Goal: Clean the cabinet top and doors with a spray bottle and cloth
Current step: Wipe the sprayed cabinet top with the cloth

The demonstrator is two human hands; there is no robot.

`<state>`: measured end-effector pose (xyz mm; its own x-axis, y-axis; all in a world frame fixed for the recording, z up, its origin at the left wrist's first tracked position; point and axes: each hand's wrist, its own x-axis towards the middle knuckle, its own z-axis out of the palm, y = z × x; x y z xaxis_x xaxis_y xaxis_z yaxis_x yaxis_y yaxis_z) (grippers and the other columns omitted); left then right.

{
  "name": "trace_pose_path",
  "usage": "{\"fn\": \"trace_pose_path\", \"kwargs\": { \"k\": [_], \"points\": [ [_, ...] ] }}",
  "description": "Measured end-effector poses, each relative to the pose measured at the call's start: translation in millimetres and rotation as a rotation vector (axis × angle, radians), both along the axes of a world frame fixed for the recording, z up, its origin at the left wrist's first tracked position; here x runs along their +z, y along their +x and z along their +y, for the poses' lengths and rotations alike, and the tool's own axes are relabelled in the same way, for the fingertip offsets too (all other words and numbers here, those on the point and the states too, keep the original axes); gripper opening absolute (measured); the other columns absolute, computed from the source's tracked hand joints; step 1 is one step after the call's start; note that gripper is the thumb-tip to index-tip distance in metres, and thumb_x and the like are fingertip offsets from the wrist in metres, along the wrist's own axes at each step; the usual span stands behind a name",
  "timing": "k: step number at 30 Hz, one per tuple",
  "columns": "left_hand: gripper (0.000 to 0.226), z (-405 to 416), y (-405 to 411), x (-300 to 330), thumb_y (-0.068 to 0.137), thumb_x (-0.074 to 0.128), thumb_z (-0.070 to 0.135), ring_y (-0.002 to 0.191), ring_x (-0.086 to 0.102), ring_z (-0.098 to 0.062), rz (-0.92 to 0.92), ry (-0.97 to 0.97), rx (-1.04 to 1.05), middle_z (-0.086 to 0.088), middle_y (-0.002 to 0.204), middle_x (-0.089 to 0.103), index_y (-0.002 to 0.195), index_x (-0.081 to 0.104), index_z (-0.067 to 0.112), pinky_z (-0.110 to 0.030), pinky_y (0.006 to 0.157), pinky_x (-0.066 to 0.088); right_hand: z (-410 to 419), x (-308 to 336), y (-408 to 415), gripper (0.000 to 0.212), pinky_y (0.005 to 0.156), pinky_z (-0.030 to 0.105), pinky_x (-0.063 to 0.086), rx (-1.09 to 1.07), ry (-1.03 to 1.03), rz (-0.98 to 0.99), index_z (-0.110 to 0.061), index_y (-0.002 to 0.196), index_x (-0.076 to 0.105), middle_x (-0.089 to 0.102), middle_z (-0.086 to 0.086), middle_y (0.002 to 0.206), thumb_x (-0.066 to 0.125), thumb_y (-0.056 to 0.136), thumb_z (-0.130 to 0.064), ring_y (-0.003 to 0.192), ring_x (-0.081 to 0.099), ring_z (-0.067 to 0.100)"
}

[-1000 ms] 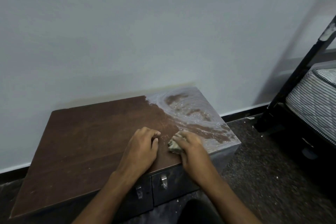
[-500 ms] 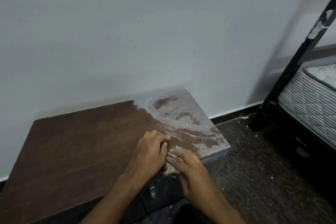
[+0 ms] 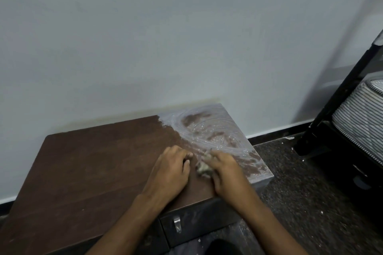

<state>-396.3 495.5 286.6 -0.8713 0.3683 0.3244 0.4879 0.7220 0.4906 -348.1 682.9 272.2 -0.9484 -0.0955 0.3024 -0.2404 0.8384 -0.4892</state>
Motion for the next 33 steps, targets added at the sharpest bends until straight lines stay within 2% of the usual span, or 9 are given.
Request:
{"fn": "trace_pose_path", "kwargs": {
  "k": [2, 5, 6, 8, 11, 16, 22, 27, 33],
  "points": [
    [0.019, -2, -5, 0, 0.091, 0.057, 0.023, 0.098, 0.051, -0.007, -0.001, -0.012, 0.017, 0.013, 0.103, 0.058, 0.108, 0.064, 0.027, -0.030, 0.090, 0.047, -6, 7, -22, 0.038, 0.106, 0.029, 0.042, -0.081, 0.002, -0.021, -0.020, 0.129, 0.066, 0.060, 0.004, 0.132, 0.060, 0.092, -0.009, 0.124, 0.053, 0.025],
    [0.021, -4, -15, 2, 0.089, 0.056, 0.018, 0.097, 0.051, -0.008, -0.010, 0.018, 0.042, 0.011, 0.102, 0.059, 0.107, 0.064, 0.025, -0.031, 0.088, 0.047, -37, 16, -15, 0.038, 0.104, 0.005, 0.025, 0.087, -0.008, -0.042, -0.022, 0.128, 0.065, 0.058, -0.003, 0.129, 0.045, 0.096, -0.025, 0.121, 0.047, 0.010],
    [0.023, -5, -19, 3, 0.088, 0.056, 0.016, 0.096, 0.051, -0.009, -0.015, 0.024, 0.055, 0.011, 0.101, 0.059, 0.107, 0.064, 0.025, -0.031, 0.088, 0.047, -40, 17, -10, 0.038, 0.104, 0.003, 0.021, 0.153, -0.007, -0.054, -0.023, 0.129, 0.064, 0.057, -0.004, 0.132, 0.045, 0.096, -0.025, 0.123, 0.045, 0.009],
    [0.022, -8, -25, 4, 0.088, 0.058, 0.015, 0.098, 0.052, -0.010, -0.003, 0.014, 0.074, 0.009, 0.102, 0.060, 0.108, 0.065, 0.023, -0.031, 0.089, 0.046, -29, 14, -20, 0.039, 0.110, 0.014, 0.029, 0.166, 0.010, -0.038, -0.024, 0.130, 0.064, 0.056, -0.003, 0.137, 0.051, 0.094, -0.016, 0.127, 0.046, 0.014],
    [0.022, -14, -31, 5, 0.089, 0.059, 0.018, 0.100, 0.052, -0.011, 0.009, 0.002, 0.082, 0.008, 0.104, 0.060, 0.110, 0.066, 0.021, -0.029, 0.091, 0.045, -9, 6, -49, 0.039, 0.110, 0.032, 0.041, -0.011, 0.011, -0.015, -0.023, 0.132, 0.063, 0.057, 0.000, 0.135, 0.057, 0.094, -0.012, 0.125, 0.049, 0.019],
    [0.022, -15, -33, 1, 0.087, 0.060, 0.017, 0.098, 0.053, -0.010, -0.011, 0.023, 0.079, 0.009, 0.102, 0.060, 0.108, 0.066, 0.022, -0.029, 0.089, 0.047, -35, 11, -20, 0.042, 0.109, 0.015, 0.027, 0.167, 0.039, -0.048, -0.023, 0.129, 0.065, 0.057, -0.002, 0.137, 0.058, 0.089, -0.011, 0.128, 0.047, 0.014],
    [0.022, -22, -43, 0, 0.090, 0.058, 0.021, 0.101, 0.052, -0.009, -0.011, 0.004, 0.098, 0.012, 0.104, 0.060, 0.110, 0.066, 0.024, -0.028, 0.092, 0.046, -15, 7, -60, 0.038, 0.108, 0.026, 0.039, -0.031, 0.019, -0.014, -0.023, 0.131, 0.063, 0.055, 0.002, 0.136, 0.056, 0.095, -0.013, 0.127, 0.048, 0.020],
    [0.024, -26, -51, -1, 0.088, 0.058, 0.023, 0.099, 0.052, -0.012, -0.002, -0.049, 0.132, 0.011, 0.103, 0.058, 0.110, 0.067, 0.025, -0.035, 0.090, 0.047, -33, 11, -45, 0.040, 0.109, 0.012, 0.024, 0.177, 0.041, -0.045, -0.022, 0.132, 0.063, 0.055, -0.002, 0.139, 0.056, 0.093, -0.012, 0.129, 0.044, 0.013],
    [0.025, -28, -51, 1, 0.091, 0.055, 0.024, 0.100, 0.051, -0.010, 0.010, -0.059, 0.128, 0.011, 0.106, 0.058, 0.113, 0.066, 0.025, -0.033, 0.090, 0.047, -21, 5, -93, 0.036, 0.106, 0.027, 0.038, 0.014, 0.030, -0.023, -0.021, 0.131, 0.065, 0.057, 0.003, 0.133, 0.058, 0.096, -0.015, 0.123, 0.050, 0.024]
  ]
}}
